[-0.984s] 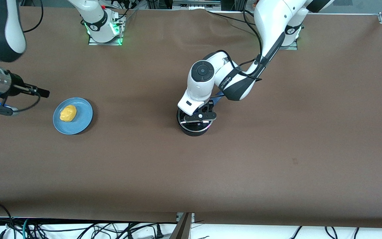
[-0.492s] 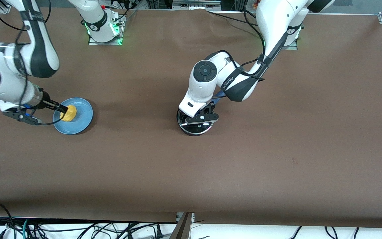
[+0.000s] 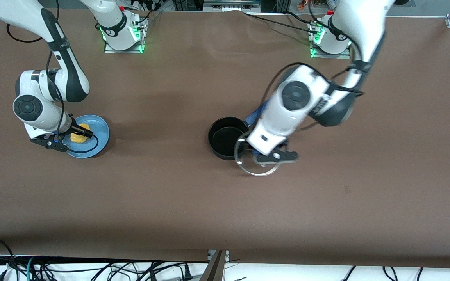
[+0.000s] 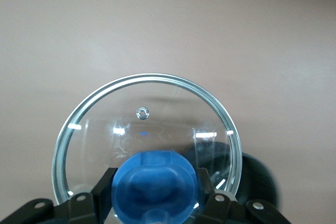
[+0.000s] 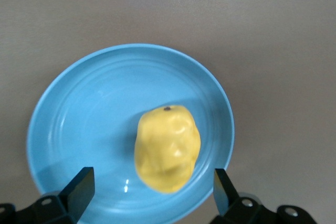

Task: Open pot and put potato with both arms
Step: 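Set down the lid with the left gripper while the right gripper grasps the potato, then carry the potato over the pot with the right gripper while the left gripper withdraws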

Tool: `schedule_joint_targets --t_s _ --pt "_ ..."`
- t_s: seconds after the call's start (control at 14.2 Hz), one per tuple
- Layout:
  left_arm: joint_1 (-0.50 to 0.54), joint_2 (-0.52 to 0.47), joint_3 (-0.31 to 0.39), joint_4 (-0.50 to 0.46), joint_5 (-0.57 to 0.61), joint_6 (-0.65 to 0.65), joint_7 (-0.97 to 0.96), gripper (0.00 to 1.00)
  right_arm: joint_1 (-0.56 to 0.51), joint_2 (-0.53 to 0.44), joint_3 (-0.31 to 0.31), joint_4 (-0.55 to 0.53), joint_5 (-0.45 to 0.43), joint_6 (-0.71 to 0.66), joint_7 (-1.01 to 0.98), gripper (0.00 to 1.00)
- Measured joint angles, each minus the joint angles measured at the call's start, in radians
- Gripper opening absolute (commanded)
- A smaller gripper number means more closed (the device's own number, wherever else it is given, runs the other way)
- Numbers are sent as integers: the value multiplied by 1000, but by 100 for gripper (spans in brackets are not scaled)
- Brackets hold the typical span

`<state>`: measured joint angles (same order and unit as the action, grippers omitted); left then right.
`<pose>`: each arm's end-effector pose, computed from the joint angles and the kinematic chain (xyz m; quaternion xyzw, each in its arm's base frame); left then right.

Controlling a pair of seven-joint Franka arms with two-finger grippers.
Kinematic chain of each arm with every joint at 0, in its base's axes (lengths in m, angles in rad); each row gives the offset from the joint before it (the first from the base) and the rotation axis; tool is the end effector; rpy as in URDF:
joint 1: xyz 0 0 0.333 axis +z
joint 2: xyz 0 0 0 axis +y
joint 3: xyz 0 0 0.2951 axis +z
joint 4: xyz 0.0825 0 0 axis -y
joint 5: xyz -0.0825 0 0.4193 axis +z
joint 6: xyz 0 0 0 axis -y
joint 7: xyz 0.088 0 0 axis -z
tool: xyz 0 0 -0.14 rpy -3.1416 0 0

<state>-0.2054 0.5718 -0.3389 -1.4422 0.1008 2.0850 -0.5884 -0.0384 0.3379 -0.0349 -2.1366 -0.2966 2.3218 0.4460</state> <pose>0.6556 -0.3470 0.3165 0.9973 0.0292 0.0199 0.0648 0.5646 -0.0548 0.1553 0.9805 -0.1474 -0.0550 0.1180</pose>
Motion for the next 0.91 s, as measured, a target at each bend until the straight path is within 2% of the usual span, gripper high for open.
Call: schedule_joint_targets --t_s 0.07,0.14,0.28,0.35,0.42,0.56,0.7,0.91 --pt "63 -19 2 -27 -9 -5 115 41 0 20 -8 0 -2 24 0 99" --pt "126 -34 4 -57 -17 -5 238 41 -1 40 -12 0 -3 41 0 84" --pt "237 -51 26 -111 -45 -5 484 41 -1 70 -15 0 -3 62 0 47" --pt "274 -53 55 -134 -70 -2 597 41 0 78 -15 0 -3 63 0 34" --pt "299 -53 93 -156 -101 6 703 41 0 84 -15 0 -4 63 0 28" --pt "336 -51 173 -213 -155 64 900 41 1 84 -15 2 -7 62 0 26" --pt "363 -43 228 -277 -205 131 1012 41 1 82 -11 9 -8 46 -1 26" --pt "370 -20 279 -362 -252 214 1044 42 7 42 37 82 -9 -128 0 27"
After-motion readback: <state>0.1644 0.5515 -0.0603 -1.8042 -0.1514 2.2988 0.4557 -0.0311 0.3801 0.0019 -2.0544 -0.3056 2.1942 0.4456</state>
